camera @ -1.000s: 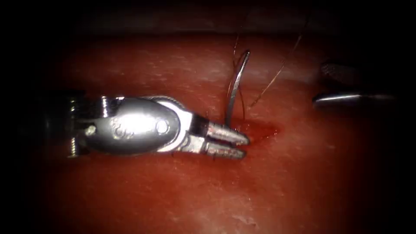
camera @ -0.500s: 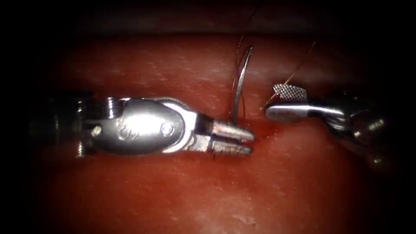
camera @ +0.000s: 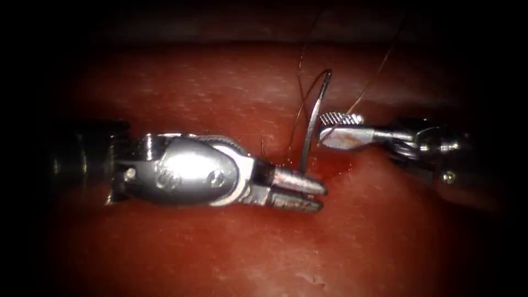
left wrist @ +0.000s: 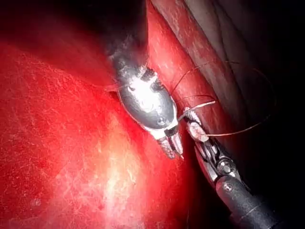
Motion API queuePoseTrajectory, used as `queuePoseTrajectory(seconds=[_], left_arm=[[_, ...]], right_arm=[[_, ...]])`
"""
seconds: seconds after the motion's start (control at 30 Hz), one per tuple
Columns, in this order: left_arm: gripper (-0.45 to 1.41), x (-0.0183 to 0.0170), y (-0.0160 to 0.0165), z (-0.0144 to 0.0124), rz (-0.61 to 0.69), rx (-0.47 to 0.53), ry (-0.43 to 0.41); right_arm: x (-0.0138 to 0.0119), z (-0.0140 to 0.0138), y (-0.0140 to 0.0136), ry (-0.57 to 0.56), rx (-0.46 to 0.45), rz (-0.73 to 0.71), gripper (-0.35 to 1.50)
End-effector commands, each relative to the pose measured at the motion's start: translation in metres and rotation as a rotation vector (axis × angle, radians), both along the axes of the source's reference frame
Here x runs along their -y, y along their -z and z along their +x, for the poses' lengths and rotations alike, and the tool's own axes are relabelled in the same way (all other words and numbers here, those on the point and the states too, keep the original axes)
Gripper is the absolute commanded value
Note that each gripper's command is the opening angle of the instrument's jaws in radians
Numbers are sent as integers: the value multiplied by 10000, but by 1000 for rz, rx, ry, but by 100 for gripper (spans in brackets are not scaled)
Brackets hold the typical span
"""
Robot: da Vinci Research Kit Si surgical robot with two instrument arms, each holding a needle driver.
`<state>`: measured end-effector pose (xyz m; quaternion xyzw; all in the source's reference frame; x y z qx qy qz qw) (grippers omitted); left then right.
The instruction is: Wound Closure
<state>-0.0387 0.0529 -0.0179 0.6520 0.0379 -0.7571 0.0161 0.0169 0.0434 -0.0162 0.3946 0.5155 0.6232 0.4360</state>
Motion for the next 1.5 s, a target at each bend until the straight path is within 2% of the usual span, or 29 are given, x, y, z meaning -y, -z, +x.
queuePoseTrajectory(seconds=[0.03, 0.43, 0.53, 0.63, 0.7, 0.9, 0.93, 0.97, 1.07, 1.1, 1.13, 1.17, 1.23, 1.3, 1.43, 1.5], left_arm=[[-35, -1, -6, -6, -1, 1, 0], [-35, 1, -4, -9, -10, 8, -12], [-35, 2, -4, -11, -16, 10, -15], [-35, 3, -4, -11, -16, 10, -15], [-35, 3, -4, -11, -16, 10, -15], [-35, 5, -2, -14, -20, 15, -24], [-35, 5, -2, -14, -20, 15, -24], [-35, 6, -2, -15, -20, 16, -27], [-35, 6, -2, -17, -24, 20, -32], [-24, 4, -2, -18, 11, 15, -26], [14, 3, -2, -19, 64, 10, -19], [36, 1, -2, -20, 129, 4, -13], [50, -1, -2, -21, 221, -11, 14], [76, -4, -2, -21, 282, -30, 55], [78, -5, 0, -17, 364, -35, 75], [78, -2, 4, -12, 420, -21, 24]], right_arm=[[-4, 7, -3, -5, -13, 5, 114], [-6, 19, 7, -14, -59, 50, 108], [-6, 20, 8, -5, -79, 59, 91], [-6, 20, 11, 14, -123, 57, 34], [-6, 21, 11, 33, -137, 63, 15], [-7, 23, 10, 13, -135, 63, -3], [-7, 23, 10, 12, -136, 68, -10], [-8, 23, 9, 13, -136, 69, -35], [-8, 20, 9, 13, -122, 42, -35], [-9, 19, 9, 18, -109, 21, -35], [-8, 18, 9, 21, -97, 6, -35], [-8, 16, 9, 31, -81, -20, -35], [-7, 12, 7, 35, -73, -49, -35], [-7, 4, 5, 34, -57, -108, -35], [-8, -2, 2, 42, -44, -173, -35], [-9, -3, 0, 45, -36, -209, -35]])
